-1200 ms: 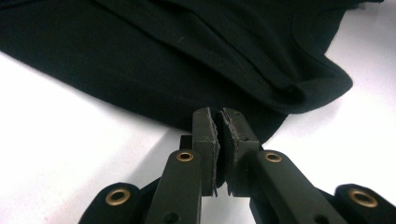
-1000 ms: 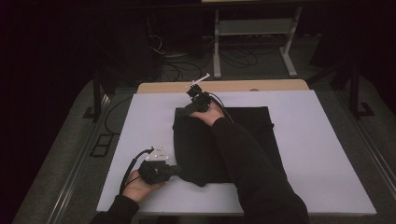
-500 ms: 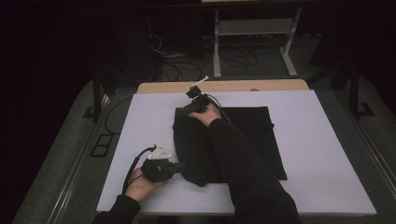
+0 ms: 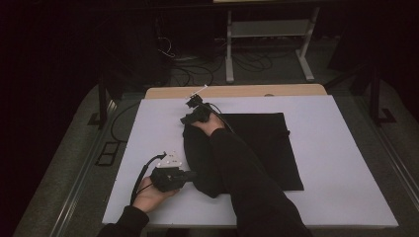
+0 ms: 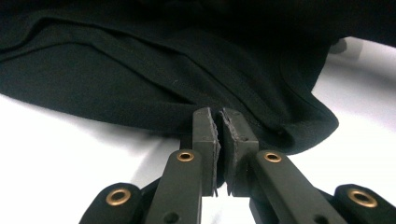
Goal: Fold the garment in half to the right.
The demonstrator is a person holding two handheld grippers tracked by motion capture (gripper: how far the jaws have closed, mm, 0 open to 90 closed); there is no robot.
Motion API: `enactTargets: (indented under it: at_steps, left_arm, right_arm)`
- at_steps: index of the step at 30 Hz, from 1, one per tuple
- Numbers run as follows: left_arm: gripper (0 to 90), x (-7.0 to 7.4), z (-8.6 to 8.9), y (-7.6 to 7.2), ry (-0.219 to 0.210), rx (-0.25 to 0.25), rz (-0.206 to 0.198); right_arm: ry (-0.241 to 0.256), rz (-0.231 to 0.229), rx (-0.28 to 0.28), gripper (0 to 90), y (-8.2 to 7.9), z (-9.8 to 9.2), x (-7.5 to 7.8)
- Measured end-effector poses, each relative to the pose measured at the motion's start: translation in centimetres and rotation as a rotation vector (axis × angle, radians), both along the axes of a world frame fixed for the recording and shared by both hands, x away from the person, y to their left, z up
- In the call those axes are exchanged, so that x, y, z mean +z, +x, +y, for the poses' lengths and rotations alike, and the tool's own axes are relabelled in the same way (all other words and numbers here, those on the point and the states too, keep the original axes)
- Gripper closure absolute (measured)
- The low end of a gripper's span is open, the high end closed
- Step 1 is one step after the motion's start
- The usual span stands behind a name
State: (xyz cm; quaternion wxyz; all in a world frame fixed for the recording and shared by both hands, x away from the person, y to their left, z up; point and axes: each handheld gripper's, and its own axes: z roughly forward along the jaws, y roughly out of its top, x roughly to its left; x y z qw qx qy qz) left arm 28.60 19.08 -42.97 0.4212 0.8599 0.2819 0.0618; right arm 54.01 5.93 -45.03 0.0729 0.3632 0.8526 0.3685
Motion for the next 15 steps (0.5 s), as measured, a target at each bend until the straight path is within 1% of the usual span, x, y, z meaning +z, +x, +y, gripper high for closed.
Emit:
enactTargets:
  at_steps: [1, 2, 3, 4, 5, 6, 7, 8, 9, 11, 12, 14, 15]
  left_arm:
    - [83.2, 0.0, 0.0, 0.0, -0.002, -0.001, 0.0]
    - [83.2, 0.0, 0.0, 0.0, -0.004, 0.002, 0.0]
    - [83.2, 0.0, 0.0, 0.0, -0.008, 0.003, 0.001]
    - [83.2, 0.1, 0.0, 0.1, -0.009, 0.003, 0.002]
    - [83.2, 0.1, -0.1, 0.1, -0.009, 0.001, 0.001]
    - [83.2, 0.1, -0.1, 0.1, -0.012, 0.001, 0.0]
    - [83.2, 0.1, -0.1, 0.1, -0.014, 0.0, 0.001]
    - [83.2, 0.1, -0.1, 0.1, -0.014, 0.001, 0.001]
    - [83.2, 0.1, -0.1, 0.1, -0.014, 0.001, -0.001]
    - [83.2, 0.2, -0.2, 0.1, -0.021, 0.001, -0.001]
    - [83.2, 0.3, -0.2, 0.1, -0.023, 0.001, -0.003]
    - [83.2, 0.5, -0.3, 0.1, -0.031, -0.001, -0.007]
    - [83.2, 0.6, -0.4, 0.1, -0.031, -0.001, -0.009]
  right_arm:
    - [-0.011, -0.016, -0.01, 37.3, 0.0, 0.1, 0.0]
    - [-0.024, -0.028, -0.016, 42.7, -0.1, 0.1, 0.1]
    - [-0.035, -0.032, -0.024, 52.1, -0.1, 0.1, 0.2]
    - [-0.035, -0.032, -0.024, 52.1, -0.1, 0.1, 0.2]
    - [-0.041, -0.032, -0.025, 57.3, -0.1, 0.0, 0.2]
    - [-0.059, -0.024, -0.017, 72.0, -0.1, -0.2, 0.5]
    - [-0.059, -0.024, -0.017, 72.0, -0.1, -0.2, 0.5]
    - [-0.057, -0.012, -0.008, 78.0, -0.1, -0.3, 0.6]
    - [-0.054, 0.002, -0.008, 80.7, -0.1, -0.5, 0.8]
    - [-0.06, 0.011, 0.006, 82.7, -0.2, -0.9, 1.4]
    - [-0.06, 0.011, 0.006, 82.7, -0.2, -0.9, 1.4]
    - [-0.048, 0.016, 0.021, 83.1, -0.6, -1.5, 2.3]
    - [-0.048, 0.016, 0.021, 83.1, -0.6, -1.5, 2.3]
